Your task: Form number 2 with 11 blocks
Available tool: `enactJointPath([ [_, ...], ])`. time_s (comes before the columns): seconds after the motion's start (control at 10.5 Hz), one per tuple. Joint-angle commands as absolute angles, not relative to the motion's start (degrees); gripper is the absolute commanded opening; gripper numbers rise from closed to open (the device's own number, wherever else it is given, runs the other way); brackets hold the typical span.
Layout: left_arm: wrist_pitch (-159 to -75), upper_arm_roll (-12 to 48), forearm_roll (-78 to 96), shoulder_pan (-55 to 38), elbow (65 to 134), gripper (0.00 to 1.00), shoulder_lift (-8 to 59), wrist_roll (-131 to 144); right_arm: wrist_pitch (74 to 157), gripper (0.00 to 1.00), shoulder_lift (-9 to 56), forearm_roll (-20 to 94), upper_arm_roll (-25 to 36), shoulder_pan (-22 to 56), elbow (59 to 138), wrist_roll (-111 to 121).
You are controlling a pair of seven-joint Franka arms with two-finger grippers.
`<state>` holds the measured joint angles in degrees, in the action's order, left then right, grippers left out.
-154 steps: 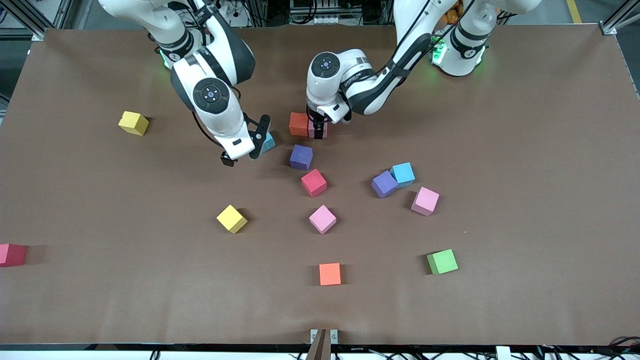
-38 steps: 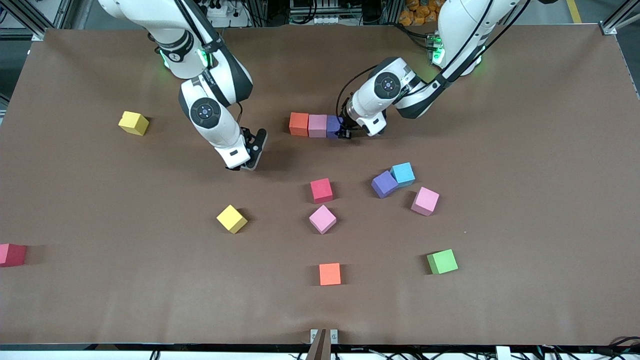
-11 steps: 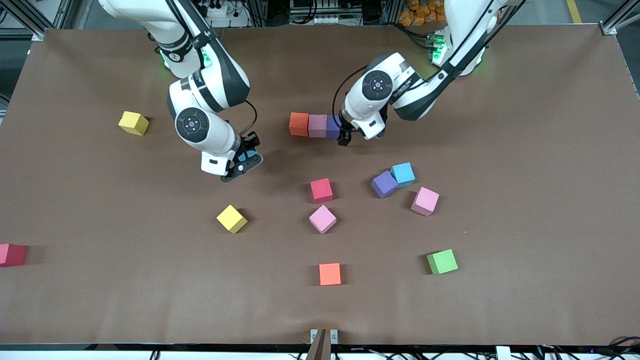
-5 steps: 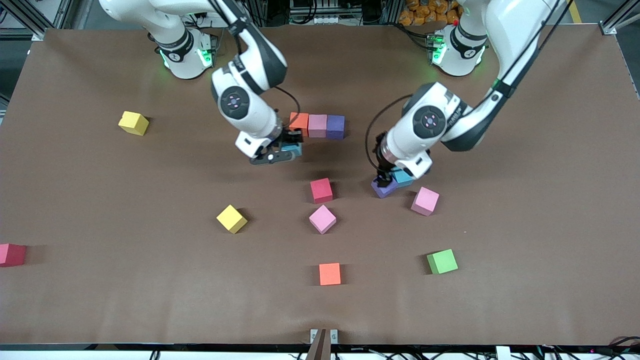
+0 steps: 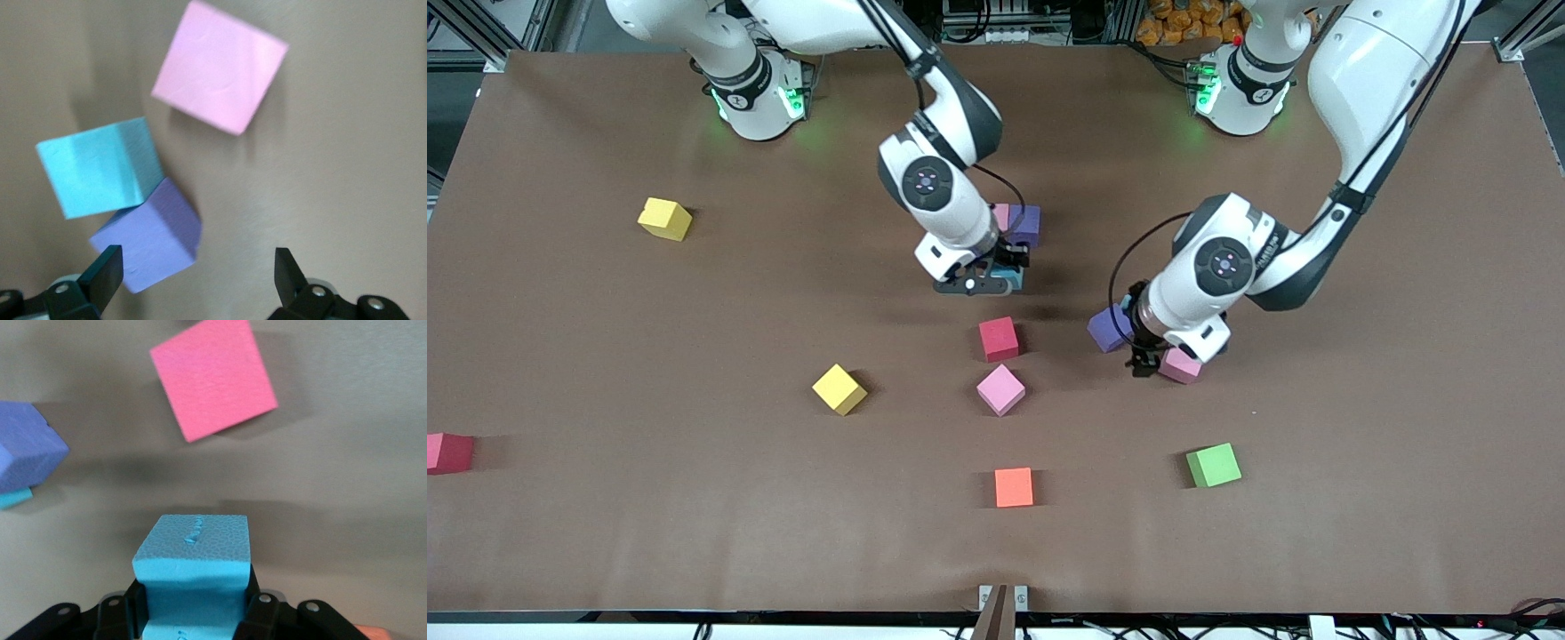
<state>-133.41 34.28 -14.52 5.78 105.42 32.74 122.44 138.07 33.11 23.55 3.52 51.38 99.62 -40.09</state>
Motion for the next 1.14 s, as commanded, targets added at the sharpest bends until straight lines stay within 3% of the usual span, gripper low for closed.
enactJointPath([
  [0.0, -132.1, 33.2, -15.9, 5.4, 103.2, 1.0, 33.7, 117.3, 137.0, 0.0, 36.3, 23.6, 5.4, 53.6, 94.9, -43.8],
  [1.05, -132.0, 33.5, -15.2, 4.7, 101.5, 1.0, 36.1, 106.2, 136.1, 0.0, 36.2, 19.9, 4.6, 56.2, 99.1, -51.3],
])
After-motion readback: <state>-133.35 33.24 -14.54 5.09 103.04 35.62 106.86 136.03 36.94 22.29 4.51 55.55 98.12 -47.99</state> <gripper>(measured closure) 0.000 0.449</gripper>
